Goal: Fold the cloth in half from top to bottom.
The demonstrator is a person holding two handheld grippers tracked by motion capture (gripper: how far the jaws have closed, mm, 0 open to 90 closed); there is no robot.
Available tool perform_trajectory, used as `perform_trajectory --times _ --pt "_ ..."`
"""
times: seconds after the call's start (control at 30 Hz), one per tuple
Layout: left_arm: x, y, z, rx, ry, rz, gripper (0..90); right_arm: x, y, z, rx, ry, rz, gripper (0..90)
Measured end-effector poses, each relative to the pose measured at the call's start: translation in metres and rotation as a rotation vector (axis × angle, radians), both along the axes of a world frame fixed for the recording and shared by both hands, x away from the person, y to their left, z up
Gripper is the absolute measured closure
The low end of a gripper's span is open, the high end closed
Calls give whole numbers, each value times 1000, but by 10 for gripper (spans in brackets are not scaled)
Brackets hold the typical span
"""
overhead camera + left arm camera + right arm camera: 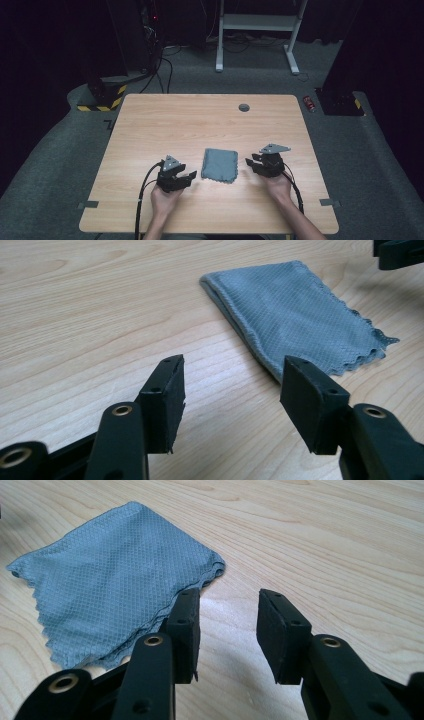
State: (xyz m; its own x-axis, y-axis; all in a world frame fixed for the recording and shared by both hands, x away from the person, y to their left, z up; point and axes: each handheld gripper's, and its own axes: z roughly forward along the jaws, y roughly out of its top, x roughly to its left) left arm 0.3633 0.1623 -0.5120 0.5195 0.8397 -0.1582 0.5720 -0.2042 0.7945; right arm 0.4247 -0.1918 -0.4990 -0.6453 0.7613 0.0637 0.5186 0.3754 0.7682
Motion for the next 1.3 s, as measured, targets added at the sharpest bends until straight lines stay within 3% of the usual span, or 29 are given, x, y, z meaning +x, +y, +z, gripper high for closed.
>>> perform_trajectory --times 0.5,0.9,1.07,1.3 --pt "-5 21 -4 18 11 62 434 -19 -18 -4 12 -14 -26 617" --pt "-4 34 -8 61 20 111 434 -32 -25 -14 -32 -14 -32 614" --pt "-4 34 -9 128 13 125 433 -37 -26 -17 -54 -13 -27 612" --pt "-3 37 -12 135 16 139 431 -41 -27 -17 -65 -17 -26 612"
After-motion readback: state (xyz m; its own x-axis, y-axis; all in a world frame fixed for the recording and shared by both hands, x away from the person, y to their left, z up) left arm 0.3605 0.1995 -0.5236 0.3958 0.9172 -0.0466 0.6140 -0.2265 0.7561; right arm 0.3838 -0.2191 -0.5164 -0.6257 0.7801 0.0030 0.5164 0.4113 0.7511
